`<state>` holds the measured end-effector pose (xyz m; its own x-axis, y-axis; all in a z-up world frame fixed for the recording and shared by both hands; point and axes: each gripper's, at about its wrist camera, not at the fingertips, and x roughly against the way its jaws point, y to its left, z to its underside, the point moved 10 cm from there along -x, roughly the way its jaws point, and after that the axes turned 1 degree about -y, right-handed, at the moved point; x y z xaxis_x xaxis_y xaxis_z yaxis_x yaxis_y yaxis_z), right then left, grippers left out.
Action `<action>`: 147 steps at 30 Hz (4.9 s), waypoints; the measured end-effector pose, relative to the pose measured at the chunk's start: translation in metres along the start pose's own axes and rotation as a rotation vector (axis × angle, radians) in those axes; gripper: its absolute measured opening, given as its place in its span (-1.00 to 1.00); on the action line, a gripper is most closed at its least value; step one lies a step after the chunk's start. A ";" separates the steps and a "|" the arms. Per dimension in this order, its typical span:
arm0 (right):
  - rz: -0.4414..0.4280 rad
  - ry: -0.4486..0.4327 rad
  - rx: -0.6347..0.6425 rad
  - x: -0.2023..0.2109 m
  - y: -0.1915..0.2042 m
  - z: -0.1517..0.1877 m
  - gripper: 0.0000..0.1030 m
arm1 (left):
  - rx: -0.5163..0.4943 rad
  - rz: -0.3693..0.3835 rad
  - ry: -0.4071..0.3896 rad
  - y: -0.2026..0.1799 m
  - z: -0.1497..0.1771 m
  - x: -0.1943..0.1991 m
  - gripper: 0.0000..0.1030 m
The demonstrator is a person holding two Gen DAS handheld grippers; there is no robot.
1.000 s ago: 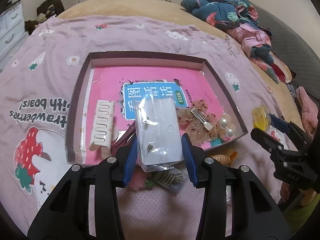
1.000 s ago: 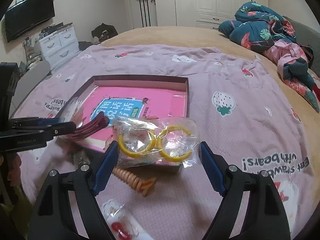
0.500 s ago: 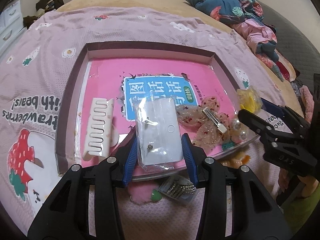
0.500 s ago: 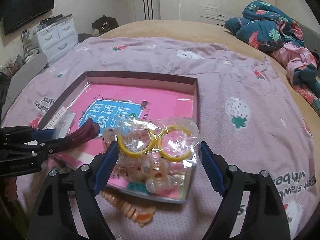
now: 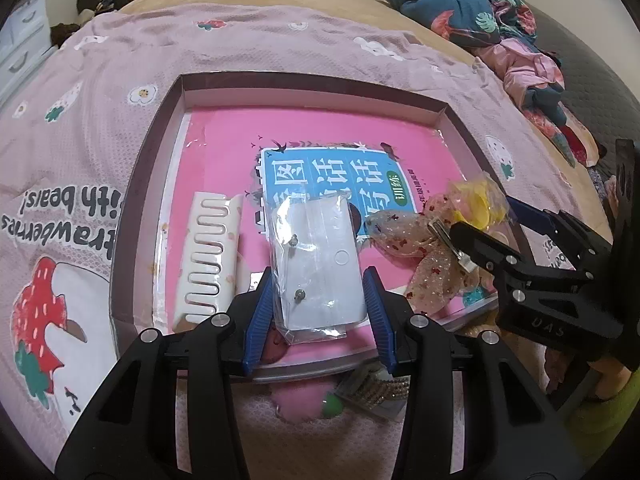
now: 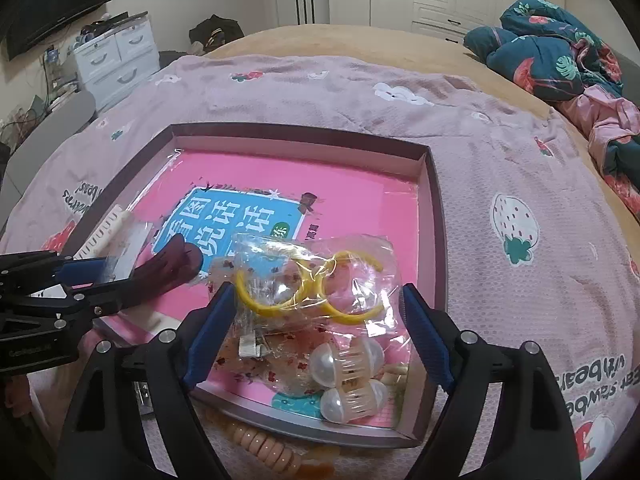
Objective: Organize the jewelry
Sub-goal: 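Carry both items over the box and open both tools to drop them inside, then withdraw both tools from the box toward the pompom clip and red earring card, then grasp the pink pompom clip with the left tool while the right tool grasps the red bead earring card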
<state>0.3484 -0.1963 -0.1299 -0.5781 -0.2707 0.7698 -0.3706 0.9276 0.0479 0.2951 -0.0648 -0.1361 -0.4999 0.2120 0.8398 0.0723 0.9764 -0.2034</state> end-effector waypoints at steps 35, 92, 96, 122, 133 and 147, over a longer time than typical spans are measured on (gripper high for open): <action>0.038 -0.097 0.000 0.083 0.002 0.023 0.82 | 0.033 -0.008 -0.071 0.001 0.009 0.056 0.28; -0.012 -0.040 0.060 0.126 0.044 0.109 0.83 | -0.011 -0.070 -0.058 0.006 0.092 0.091 0.66; -0.006 -0.033 0.066 0.124 0.041 0.116 0.83 | -0.022 -0.070 -0.046 0.001 0.097 0.086 0.66; -0.030 0.086 0.052 0.081 0.022 0.153 0.83 | -0.027 -0.095 0.023 0.011 0.085 0.037 0.16; -0.073 0.090 0.065 0.075 0.033 0.154 0.44 | -0.027 -0.092 0.019 0.014 0.071 0.023 0.00; -0.135 0.080 0.098 0.078 0.058 0.148 -0.17 | -0.022 -0.057 0.017 0.012 0.063 0.011 -0.22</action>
<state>0.1740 -0.2014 -0.1617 -0.4598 -0.3662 0.8090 -0.5125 0.8534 0.0950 0.2364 -0.0529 -0.1606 -0.4891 0.1569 0.8580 0.0637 0.9875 -0.1442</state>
